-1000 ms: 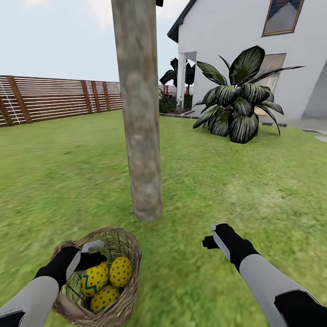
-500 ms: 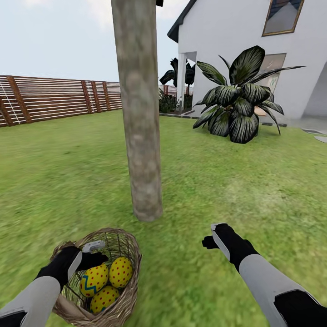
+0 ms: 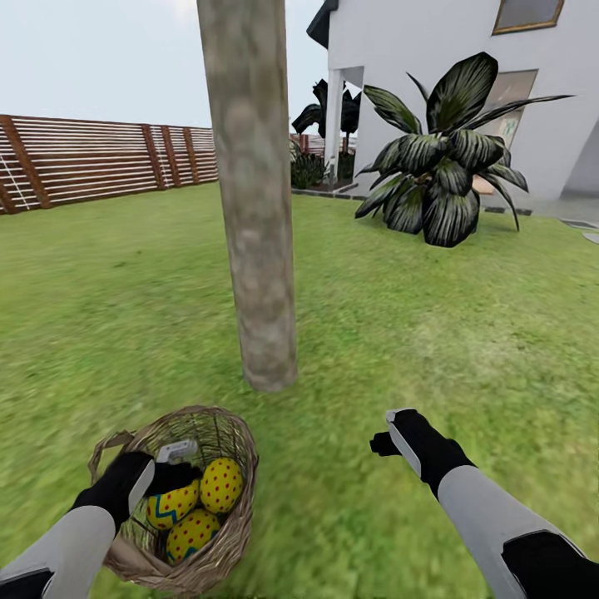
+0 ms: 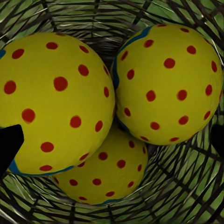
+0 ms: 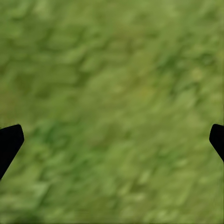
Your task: Take the three Easter eggs out of the wicker basket on the lawn in the garden, then place them on the lawn next to a single tree (choose any tree) so that all three eggs are next to the same tree and none are left in the basket.
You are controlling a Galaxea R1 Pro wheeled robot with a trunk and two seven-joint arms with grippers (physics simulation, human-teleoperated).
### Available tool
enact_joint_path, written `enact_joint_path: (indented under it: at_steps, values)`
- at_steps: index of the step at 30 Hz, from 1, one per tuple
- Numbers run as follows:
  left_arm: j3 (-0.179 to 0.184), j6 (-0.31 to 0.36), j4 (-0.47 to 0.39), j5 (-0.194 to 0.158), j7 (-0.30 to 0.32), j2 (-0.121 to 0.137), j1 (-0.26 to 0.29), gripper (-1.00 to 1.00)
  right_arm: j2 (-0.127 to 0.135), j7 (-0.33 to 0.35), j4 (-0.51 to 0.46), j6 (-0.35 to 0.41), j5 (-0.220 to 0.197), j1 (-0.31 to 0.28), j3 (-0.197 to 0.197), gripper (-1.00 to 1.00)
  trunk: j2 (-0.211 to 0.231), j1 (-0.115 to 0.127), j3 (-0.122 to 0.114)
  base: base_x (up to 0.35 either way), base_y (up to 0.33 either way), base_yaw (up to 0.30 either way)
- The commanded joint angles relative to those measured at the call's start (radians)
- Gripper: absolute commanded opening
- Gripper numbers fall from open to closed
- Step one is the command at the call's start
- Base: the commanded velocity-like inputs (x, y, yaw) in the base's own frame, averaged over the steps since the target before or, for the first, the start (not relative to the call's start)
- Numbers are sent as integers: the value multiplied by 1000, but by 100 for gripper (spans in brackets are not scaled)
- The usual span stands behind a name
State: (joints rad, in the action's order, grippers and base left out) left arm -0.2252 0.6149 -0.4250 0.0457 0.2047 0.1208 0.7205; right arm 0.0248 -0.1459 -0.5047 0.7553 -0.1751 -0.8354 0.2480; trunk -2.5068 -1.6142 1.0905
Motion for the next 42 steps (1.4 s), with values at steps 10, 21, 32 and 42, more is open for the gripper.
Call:
enact_joint_path:
  at_steps: [10, 21, 32, 42]
  values:
    - [-6, 6, -2, 3, 7, 1, 0, 100, 1, -8, -2, 4, -11, -1, 8, 100, -3, -4, 40, 0, 0, 0]
    - [-6, 5, -1, 3, 7, -1, 0, 100, -2, -8, -2, 4, -11, 0, 8, 100, -4, -6, 59, 5, 4, 0]
    - [-6, 3, -1, 3, 5, -1, 0, 100, -3, -8, -2, 4, -11, -1, 8, 100, -4, -6, 59, 77, 41, 0]
    - [-6, 2, -1, 3, 5, -1, 0, 100, -3, -5, -2, 1, -11, -1, 7, 100, -4, -6, 59, 0, 0, 0]
